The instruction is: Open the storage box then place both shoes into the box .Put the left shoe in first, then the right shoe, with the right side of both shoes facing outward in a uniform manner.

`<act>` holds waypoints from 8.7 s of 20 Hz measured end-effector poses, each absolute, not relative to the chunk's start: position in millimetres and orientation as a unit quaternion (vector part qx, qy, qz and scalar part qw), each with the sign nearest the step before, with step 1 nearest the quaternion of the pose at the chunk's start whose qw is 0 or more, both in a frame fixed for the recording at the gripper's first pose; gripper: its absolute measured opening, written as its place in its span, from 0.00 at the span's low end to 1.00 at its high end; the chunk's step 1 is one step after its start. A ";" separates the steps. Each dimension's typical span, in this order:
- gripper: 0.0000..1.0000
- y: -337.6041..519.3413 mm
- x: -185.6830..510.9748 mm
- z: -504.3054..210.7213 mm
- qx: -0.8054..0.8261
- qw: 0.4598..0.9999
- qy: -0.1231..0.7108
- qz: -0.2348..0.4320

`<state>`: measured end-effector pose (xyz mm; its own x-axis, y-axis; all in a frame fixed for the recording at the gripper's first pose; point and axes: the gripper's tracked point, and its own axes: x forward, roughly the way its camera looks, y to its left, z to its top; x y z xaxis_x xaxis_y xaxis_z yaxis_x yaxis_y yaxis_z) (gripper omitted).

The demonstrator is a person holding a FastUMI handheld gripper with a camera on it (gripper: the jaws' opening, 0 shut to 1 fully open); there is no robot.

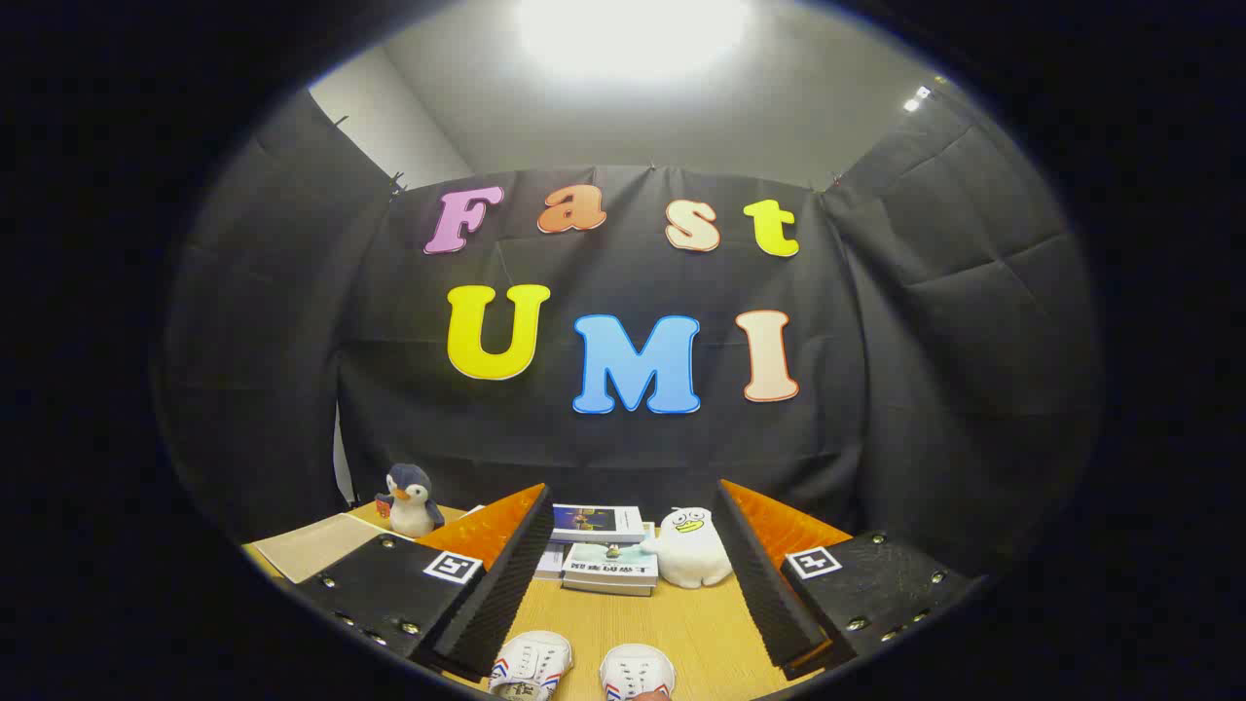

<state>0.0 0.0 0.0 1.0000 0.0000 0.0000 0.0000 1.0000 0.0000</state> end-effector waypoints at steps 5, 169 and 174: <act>0.98 -3.1 2.6 0.0 -0.004 1.000 -0.001 0.004; 0.07 97.4 -23.1 -336.5 0.221 0.782 0.572 0.110; 0.07 103.3 -25.4 -326.8 0.245 0.766 0.583 0.111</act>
